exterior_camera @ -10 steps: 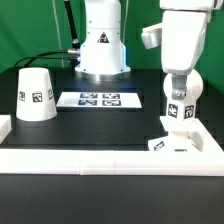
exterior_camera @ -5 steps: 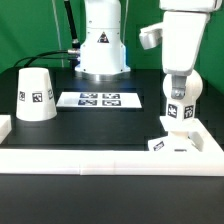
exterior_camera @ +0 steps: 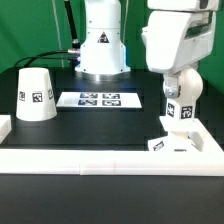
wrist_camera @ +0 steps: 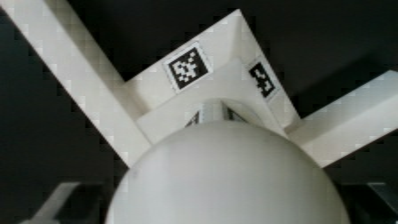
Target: Assemble lamp
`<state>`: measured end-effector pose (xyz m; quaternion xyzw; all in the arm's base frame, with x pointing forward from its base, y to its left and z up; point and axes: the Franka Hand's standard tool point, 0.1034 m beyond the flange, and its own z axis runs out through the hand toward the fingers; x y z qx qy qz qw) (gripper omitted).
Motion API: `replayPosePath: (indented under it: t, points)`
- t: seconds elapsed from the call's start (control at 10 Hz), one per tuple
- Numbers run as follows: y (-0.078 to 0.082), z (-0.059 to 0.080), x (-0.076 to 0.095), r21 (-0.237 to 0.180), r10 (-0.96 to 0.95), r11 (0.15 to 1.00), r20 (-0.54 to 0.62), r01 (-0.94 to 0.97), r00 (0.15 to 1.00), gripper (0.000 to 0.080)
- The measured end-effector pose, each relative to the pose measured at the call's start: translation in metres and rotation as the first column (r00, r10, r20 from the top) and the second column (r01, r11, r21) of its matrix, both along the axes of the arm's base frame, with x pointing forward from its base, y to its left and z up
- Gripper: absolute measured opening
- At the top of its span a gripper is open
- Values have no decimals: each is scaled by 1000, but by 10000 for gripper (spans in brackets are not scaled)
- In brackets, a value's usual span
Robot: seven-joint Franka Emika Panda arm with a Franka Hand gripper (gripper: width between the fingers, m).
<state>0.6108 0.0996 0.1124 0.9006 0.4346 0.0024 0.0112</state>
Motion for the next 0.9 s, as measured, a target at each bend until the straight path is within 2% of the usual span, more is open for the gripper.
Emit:
replayPosePath:
  t: [0.4, 0.7, 0.9]
  points:
    - [2, 1, 0, 8, -414, 910, 9, 414, 910, 579]
    - [-1, 4, 1, 14, -604, 797, 14, 603, 797, 579]
    - [-5, 5, 2, 19, -721, 693, 19, 720, 693, 579]
